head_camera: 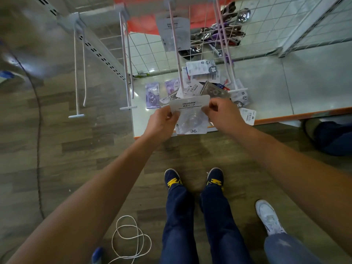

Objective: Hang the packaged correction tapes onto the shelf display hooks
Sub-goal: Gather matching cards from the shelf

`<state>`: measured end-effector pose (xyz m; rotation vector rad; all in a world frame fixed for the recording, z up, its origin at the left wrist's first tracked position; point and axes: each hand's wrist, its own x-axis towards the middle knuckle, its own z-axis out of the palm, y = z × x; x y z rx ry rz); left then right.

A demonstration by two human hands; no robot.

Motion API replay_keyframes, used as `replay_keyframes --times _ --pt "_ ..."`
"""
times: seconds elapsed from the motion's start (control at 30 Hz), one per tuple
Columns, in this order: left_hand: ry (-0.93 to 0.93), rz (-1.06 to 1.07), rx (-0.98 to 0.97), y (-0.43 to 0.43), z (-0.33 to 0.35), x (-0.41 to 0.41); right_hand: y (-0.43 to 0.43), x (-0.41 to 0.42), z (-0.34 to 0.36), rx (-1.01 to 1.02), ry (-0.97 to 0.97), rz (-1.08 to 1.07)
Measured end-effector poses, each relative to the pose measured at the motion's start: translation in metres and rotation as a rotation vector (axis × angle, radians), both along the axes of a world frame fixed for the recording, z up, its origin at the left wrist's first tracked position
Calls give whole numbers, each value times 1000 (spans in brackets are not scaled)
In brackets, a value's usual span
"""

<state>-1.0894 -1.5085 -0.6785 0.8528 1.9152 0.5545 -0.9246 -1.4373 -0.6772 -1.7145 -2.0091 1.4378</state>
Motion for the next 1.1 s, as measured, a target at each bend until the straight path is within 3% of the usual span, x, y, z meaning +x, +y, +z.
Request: replay_keyframes --times 0.3,1.1 --pt "179 -214 15 11 -14 -14 8 -6 -22 -4 -73 97" --pt "195 -149 8 40 -24 -32 31 -29 -29 28 -107 98"
